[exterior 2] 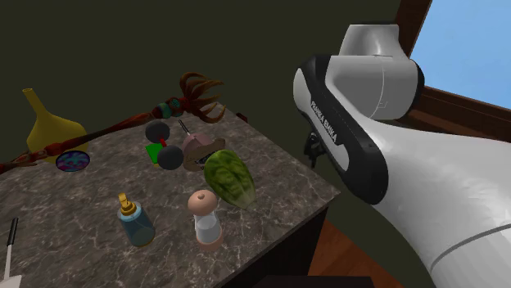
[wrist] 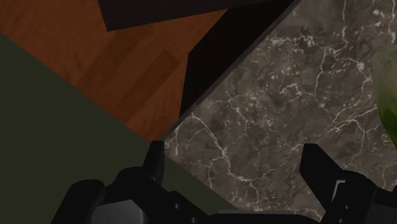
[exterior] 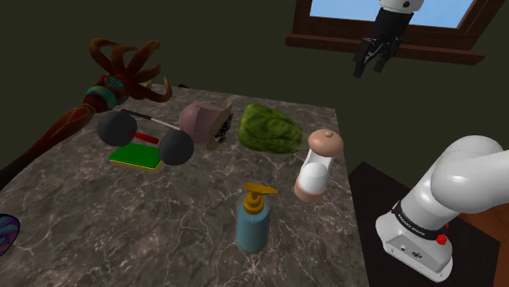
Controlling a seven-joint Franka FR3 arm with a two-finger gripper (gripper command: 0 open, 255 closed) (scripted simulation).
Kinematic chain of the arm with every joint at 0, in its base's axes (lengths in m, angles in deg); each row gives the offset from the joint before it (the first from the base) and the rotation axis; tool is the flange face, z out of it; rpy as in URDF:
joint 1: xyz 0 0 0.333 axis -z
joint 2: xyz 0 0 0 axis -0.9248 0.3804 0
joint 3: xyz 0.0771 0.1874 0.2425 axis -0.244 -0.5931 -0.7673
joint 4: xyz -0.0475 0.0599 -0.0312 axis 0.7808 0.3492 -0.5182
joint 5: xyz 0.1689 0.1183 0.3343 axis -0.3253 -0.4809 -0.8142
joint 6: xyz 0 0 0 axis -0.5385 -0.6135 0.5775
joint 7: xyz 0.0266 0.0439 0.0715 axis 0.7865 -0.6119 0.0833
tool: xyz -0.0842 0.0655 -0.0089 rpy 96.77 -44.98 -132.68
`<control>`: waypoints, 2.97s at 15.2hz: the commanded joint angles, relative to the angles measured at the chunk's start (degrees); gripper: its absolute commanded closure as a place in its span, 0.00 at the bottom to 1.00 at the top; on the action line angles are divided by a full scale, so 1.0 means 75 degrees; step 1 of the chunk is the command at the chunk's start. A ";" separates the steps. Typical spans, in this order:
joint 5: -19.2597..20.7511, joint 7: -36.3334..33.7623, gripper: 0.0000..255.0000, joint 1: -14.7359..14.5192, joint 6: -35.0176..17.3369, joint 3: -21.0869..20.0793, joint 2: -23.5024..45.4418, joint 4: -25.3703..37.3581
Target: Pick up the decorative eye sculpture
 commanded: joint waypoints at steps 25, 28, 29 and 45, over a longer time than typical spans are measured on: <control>-0.1411 -0.6256 0.00 -0.0324 -0.1215 -0.2921 0.5317 0.3710; -0.1247 -0.7002 0.00 -0.0459 -0.1192 -0.3082 0.6255 0.4652; -0.1180 -0.7245 0.00 -0.0515 -0.1165 -0.3124 0.6581 0.4999; -0.0861 -0.8204 1.00 -0.0867 -0.1658 -0.3159 0.8171 0.6070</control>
